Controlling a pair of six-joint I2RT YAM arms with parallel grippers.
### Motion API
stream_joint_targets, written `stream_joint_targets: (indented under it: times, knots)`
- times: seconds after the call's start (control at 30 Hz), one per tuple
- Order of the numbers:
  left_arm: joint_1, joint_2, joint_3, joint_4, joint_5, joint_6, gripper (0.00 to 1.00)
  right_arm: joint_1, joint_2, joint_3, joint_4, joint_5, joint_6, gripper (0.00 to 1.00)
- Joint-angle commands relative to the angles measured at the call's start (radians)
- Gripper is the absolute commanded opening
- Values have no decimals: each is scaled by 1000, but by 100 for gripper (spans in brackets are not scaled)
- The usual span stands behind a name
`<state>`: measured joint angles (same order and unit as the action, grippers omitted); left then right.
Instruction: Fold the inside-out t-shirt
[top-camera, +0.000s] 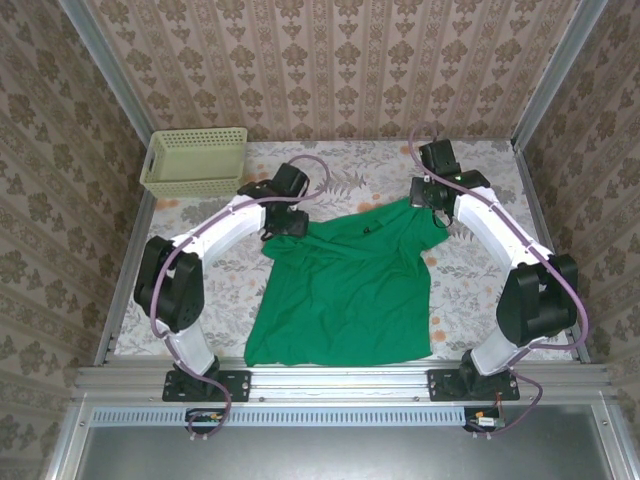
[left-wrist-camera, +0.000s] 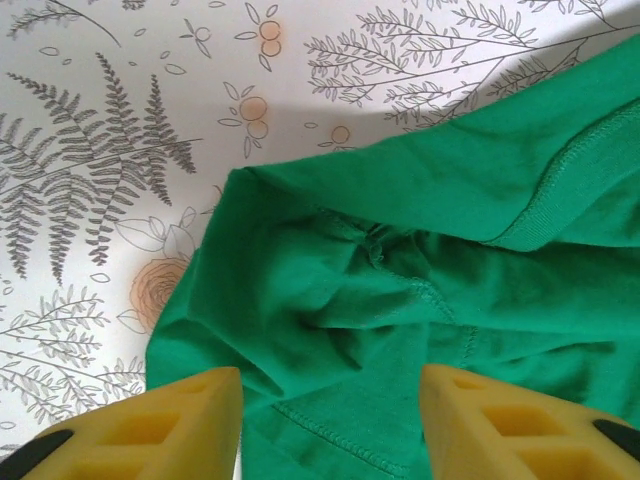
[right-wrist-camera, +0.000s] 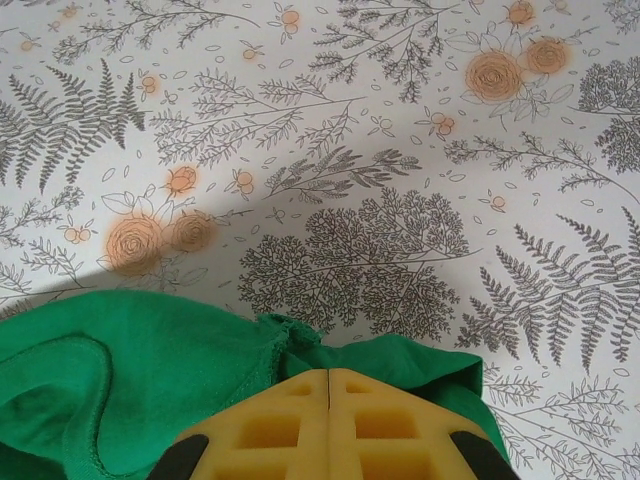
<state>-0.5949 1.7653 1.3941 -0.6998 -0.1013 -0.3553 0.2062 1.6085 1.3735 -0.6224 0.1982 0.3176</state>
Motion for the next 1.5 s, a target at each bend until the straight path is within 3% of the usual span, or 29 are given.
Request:
stream_joint_targets:
  times: [0.0,0.2,0.3,0.57,0.7,0.9,1.0,1.2,1.47]
  knots:
    - [-13,39,-20,12,16,-25,48,-14,24,27,23,-22,8,0]
    - [-19,59,-47,-39,-50,-107,40,-26,25,22,26,-28,9,0]
    - [-17,24,-102,6,-1,-154,44,-28,27,23,24,-34,6,0]
    - [10,95,-104,67,-3,-199,39,-28,15,20,16,-57,11,0]
    - [21,107,-90,92,-22,-182,31,-28,6,9,20,-63,12,0]
    - [23,107,-48,63,-83,-147,8,-29,-3,-7,21,-67,12,0]
    - [23,71,-42,63,-101,-124,0,-29,-7,-7,14,-62,10,0]
    - [29,-60,-24,15,-141,-70,0,-47,-24,18,-48,43,25,0]
    - [131,-369,19,-11,-36,-18,0,-153,-175,106,-105,-8,47,0]
